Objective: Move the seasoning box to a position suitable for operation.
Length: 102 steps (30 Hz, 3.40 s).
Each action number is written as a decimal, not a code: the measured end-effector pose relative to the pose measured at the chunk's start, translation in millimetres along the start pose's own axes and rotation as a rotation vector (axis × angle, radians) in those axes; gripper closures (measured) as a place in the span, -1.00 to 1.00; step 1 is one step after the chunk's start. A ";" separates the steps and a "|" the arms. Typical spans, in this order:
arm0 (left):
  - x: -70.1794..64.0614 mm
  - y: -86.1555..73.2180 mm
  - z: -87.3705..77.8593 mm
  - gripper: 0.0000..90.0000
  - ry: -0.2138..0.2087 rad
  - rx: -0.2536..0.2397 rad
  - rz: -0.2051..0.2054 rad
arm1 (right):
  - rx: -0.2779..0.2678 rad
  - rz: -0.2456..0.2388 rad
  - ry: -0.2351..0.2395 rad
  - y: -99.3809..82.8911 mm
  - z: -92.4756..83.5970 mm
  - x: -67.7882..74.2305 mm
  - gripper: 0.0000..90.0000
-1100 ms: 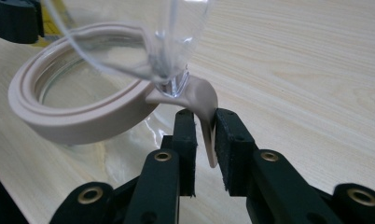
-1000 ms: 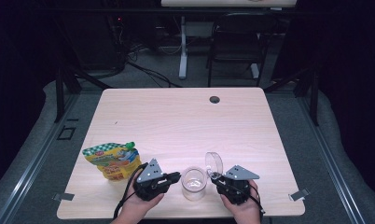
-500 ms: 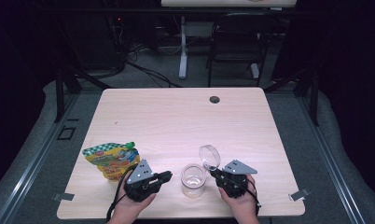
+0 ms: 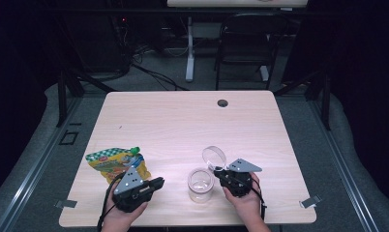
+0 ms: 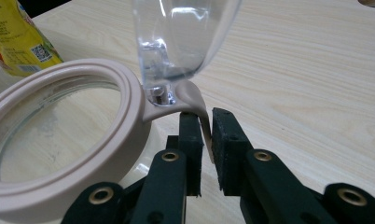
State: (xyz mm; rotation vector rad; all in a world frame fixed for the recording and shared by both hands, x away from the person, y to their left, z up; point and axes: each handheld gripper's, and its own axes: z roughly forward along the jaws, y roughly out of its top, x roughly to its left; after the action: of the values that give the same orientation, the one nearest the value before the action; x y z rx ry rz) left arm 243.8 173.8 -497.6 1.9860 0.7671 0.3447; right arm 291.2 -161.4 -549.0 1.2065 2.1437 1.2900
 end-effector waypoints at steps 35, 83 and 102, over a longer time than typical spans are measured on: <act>71.5 7.1 -111.3 0.21 0.186 -0.065 -0.147 | 0.025 0.032 0.059 2.9 -3.5 -8.4 0.45; 111.9 -28.5 -83.0 0.25 0.137 -0.005 -0.167 | 0.023 0.045 0.032 -3.1 -12.3 -13.7 0.41; 96.2 -20.3 -78.8 0.66 0.048 -0.012 -0.156 | 0.023 0.042 0.031 -2.9 -11.3 -13.1 0.40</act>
State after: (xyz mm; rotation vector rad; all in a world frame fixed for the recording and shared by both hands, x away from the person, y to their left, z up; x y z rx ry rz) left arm 268.3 296.2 -481.1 1.8987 0.9423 0.3048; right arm 289.8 -178.8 -547.1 1.2552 2.1710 1.3135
